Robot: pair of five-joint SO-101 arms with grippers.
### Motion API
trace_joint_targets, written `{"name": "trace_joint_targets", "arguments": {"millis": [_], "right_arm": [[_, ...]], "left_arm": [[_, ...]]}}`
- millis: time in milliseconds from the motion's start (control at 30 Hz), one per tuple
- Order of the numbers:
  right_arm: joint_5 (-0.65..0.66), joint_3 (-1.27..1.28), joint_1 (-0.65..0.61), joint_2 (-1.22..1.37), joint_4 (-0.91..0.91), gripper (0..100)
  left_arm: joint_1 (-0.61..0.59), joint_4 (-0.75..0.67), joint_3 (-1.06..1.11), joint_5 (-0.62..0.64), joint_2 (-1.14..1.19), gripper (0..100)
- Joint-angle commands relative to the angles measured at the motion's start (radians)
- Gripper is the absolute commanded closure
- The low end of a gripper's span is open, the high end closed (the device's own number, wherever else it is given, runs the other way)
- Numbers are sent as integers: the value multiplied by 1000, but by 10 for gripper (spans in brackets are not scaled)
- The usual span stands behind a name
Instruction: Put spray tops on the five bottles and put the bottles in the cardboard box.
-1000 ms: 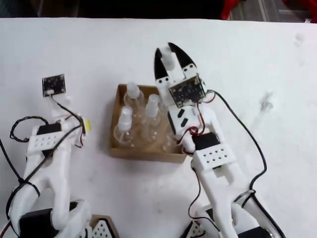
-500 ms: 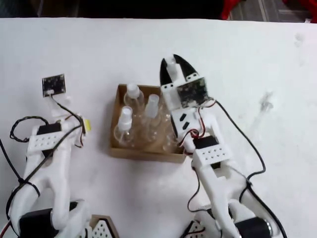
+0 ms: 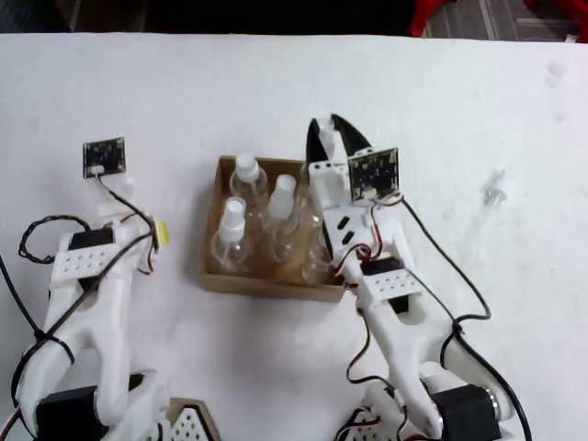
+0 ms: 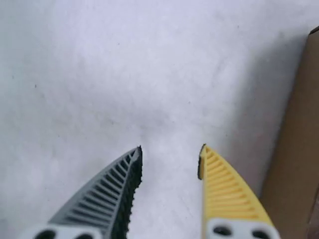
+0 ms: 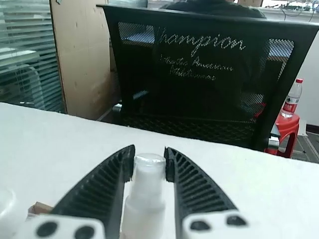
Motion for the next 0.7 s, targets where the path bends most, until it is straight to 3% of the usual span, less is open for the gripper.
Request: {"name": "trace_joint_targets", "arguments": {"millis": [0,667], "right_arm": [[-11,2,10,-12,-22,984],[-11,74,7,-82,-24,984]], "left_arm": [[12,-17,-9,-18,-10,823],[12,-17,-9,-21,-10,823]]}}
